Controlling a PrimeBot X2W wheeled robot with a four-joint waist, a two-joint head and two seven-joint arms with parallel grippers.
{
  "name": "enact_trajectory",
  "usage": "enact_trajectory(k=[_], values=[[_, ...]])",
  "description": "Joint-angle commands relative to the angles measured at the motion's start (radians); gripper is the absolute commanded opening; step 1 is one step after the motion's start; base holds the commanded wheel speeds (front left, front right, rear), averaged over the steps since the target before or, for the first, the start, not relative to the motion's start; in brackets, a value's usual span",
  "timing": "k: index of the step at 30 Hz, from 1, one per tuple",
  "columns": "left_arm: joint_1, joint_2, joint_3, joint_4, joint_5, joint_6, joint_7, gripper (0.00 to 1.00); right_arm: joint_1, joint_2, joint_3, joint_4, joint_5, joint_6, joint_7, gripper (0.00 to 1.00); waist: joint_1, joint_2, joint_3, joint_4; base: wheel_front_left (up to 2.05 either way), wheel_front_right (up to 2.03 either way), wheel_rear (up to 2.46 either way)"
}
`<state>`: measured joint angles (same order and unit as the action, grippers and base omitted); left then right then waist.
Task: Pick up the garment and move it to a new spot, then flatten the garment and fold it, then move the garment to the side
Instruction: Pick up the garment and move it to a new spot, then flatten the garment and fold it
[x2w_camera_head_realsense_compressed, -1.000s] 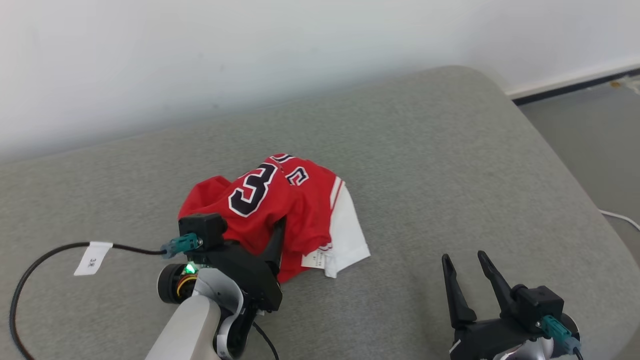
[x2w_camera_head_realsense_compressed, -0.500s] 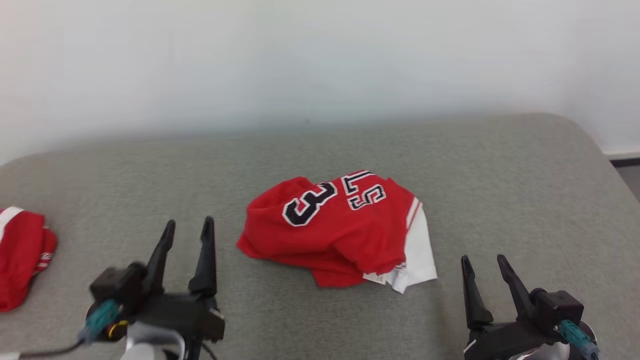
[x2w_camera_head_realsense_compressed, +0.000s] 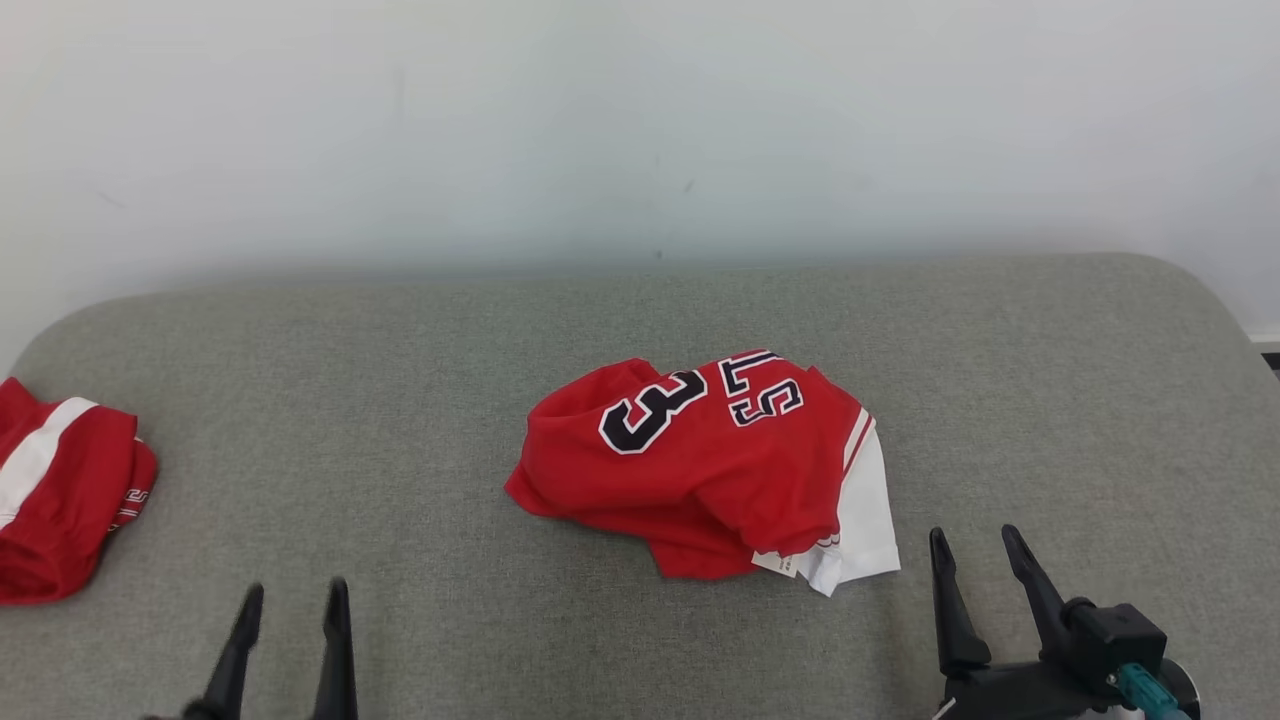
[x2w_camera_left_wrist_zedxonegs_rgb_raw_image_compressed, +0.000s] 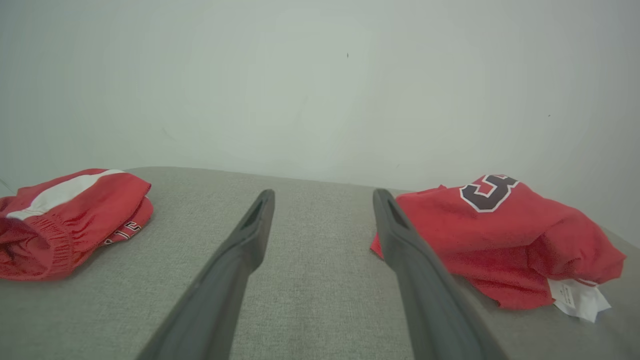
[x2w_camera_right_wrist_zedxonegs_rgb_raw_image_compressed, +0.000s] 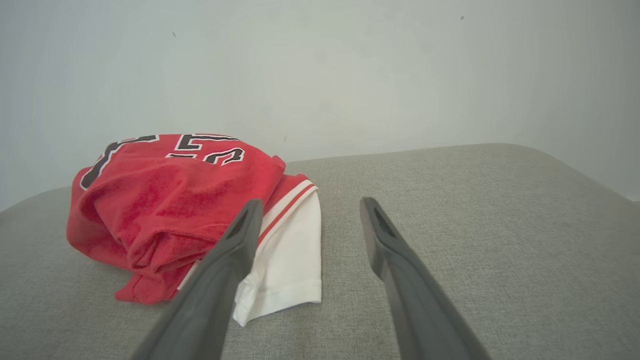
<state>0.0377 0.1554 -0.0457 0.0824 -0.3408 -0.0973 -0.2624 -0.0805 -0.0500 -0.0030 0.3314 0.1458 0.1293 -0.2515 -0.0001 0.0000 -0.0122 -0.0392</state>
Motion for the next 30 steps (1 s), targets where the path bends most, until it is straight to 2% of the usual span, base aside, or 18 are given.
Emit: enact_trajectory(k=[1, 5, 10, 19, 30], values=[[0.036, 0.002, 0.010, 0.004, 0.044, -0.007, -0.003, 1.00, 0.015, -0.001, -0.005, 0.007, -0.014, 0.003, -0.008, 1.00, 0.0001, 0.0000, 0.002, -0.005, 0.00, 0.00, 0.00], [0.080, -0.007, 0.034, 0.033, 0.102, -0.012, -0.003, 1.00, 0.029, 0.000, -0.010, 0.039, -0.037, 0.003, -0.010, 1.00, 0.0001, 0.0000, 0.004, -0.005, 0.00, 0.00, 0.00], [0.100, -0.021, 0.059, 0.049, 0.120, -0.021, -0.003, 1.00, 0.045, 0.000, -0.017, 0.066, -0.059, 0.003, -0.011, 1.00, 0.0001, 0.0000, 0.006, -0.002, 0.00, 0.00, 0.00], [0.106, -0.037, 0.087, 0.055, 0.121, -0.032, -0.003, 1.00, 0.027, -0.001, -0.014, 0.091, -0.047, 0.003, 0.001, 1.00, 0.0001, 0.0000, 0.013, 0.000, 0.00, 0.00, 0.00], [0.097, -0.042, 0.068, 0.048, 0.120, -0.033, -0.003, 1.00, 0.024, -0.001, -0.006, 0.096, -0.029, 0.003, 0.008, 1.00, 0.0001, 0.0000, 0.014, -0.008, 0.00, 0.00, 0.00]])
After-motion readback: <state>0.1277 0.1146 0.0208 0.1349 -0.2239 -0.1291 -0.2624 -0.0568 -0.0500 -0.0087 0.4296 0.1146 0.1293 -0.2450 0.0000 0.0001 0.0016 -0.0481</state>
